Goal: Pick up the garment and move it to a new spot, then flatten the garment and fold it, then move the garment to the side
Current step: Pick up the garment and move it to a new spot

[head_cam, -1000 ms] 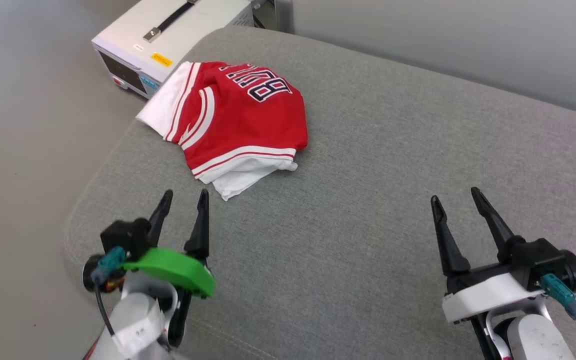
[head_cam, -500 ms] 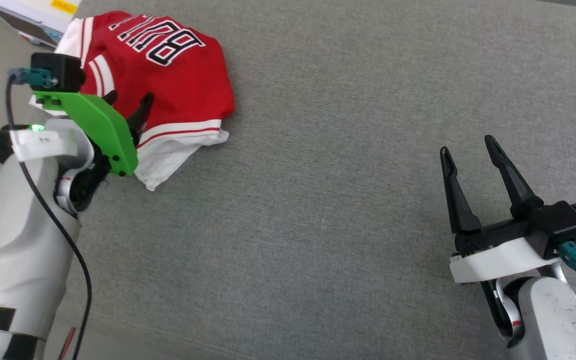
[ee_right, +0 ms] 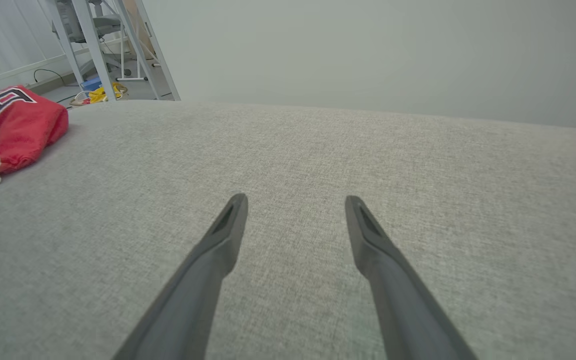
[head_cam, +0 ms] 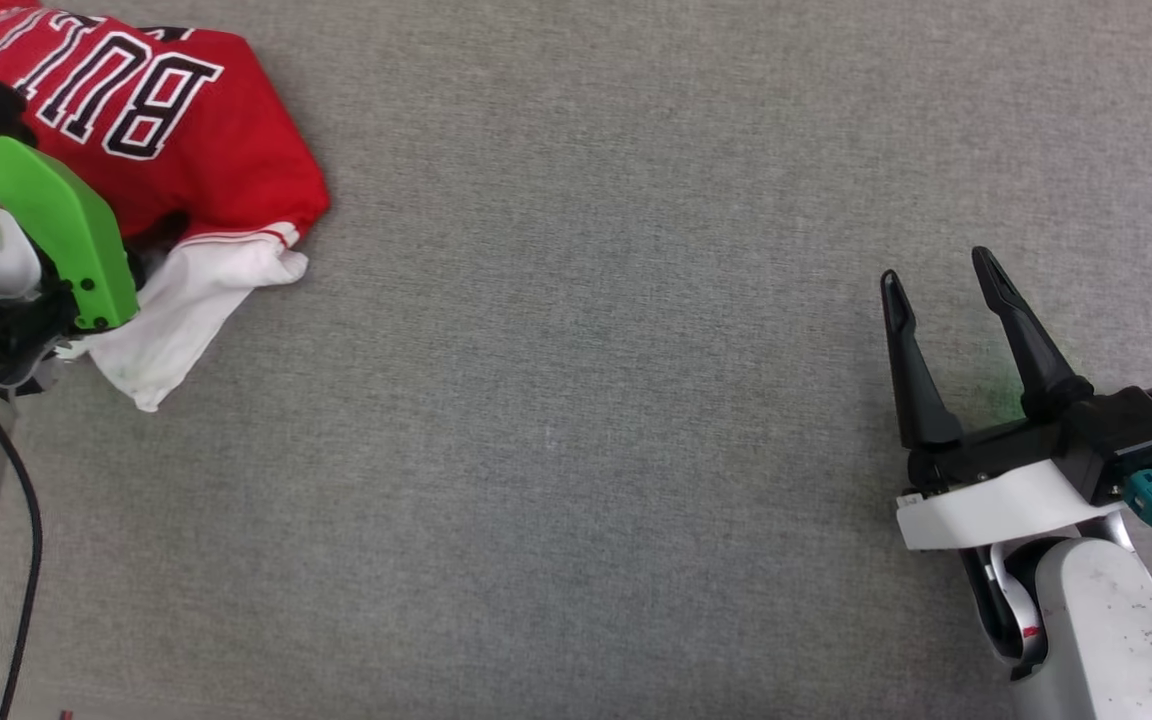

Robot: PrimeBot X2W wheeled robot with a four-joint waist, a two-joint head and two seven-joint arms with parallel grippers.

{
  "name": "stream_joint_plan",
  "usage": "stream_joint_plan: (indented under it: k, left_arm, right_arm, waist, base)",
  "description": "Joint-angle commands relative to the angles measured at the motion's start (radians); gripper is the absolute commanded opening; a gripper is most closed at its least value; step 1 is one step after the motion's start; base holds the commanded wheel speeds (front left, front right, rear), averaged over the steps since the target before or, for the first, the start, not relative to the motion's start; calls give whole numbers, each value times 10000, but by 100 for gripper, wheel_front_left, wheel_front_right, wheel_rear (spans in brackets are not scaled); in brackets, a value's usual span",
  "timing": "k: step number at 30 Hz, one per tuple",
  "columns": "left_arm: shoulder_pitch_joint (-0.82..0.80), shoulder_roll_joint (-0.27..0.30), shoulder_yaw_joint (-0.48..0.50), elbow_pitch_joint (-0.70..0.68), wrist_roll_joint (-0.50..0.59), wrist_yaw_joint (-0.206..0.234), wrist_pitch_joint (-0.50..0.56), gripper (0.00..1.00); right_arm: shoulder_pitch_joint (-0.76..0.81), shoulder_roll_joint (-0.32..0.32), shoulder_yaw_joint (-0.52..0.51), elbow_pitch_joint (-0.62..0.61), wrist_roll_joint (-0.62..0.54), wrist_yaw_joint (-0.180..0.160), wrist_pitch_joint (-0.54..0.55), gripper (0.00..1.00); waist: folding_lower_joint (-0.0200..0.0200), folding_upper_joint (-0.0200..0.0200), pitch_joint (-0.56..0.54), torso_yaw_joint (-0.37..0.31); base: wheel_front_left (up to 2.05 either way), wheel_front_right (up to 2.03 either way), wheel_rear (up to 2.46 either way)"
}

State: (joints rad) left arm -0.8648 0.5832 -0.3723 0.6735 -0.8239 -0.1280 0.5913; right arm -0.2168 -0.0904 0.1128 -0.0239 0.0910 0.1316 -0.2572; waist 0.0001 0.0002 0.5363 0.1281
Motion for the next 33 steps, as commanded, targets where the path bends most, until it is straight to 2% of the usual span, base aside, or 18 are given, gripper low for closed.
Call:
stream_joint_plan:
  k: [1, 2, 3, 7, 14, 19, 23, 27, 33]
  left_arm:
    - [85, -151, -240, 196, -129, -26, 141, 100]
    - [133, -159, -317, 199, -167, -26, 177, 100]
    - [193, -171, -353, 212, -237, -26, 164, 0]
    - [411, -258, -332, 96, -622, -26, -122, 0]
    - [669, -161, -13, -427, -839, -26, -1737, 0]
    - [1142, -304, 221, -1384, -1281, -26, -2603, 0]
    - [1638, -538, 170, -2424, -1413, 30, -2829, 0]
    - [2159, -849, -51, -3628, -1388, 349, -2837, 0]
    - [2649, -1438, -465, -5077, -1178, 1122, -2808, 0]
  right_arm:
    - [-185, 40, -25, -82, -7, -9, -46, 100]
    - [-182, 43, -38, -82, -12, -9, -46, 100]
    - [-174, 52, -49, -80, -24, -9, -46, 100]
    - [-146, 73, -108, -29, -30, -9, -46, 100]
    - [27, 110, -175, 98, -1, -9, -46, 100]
    - [346, 187, -267, 237, 57, -9, -46, 100]
    - [620, 252, -345, 324, 122, -9, -46, 100]
    - [839, 315, -346, 374, 196, -9, -46, 100]
    - [1045, 377, -326, 417, 343, -9, -46, 100]
  waist:
    - [-1, -2, 204, -204]
    - [-1, -2, 196, -201]
    - [-1, -2, 175, -195]
    - [-1, -2, -6, -131]
    - [-1, -2, -735, -4]
    - [-1, -2, -1595, 95]
    - [-1, -2, -2258, 170]
    - [-1, -2, -2861, 173]
    - [-1, -2, -3516, -8]
  base:
    - [0, 0, 0]
    - [0, 0, 0]
    - [0, 0, 0]
    - [0, 0, 0]
    - [0, 0, 0]
    - [0, 0, 0]
    - [0, 0, 0]
    - [0, 0, 0]
    - [0, 0, 0]
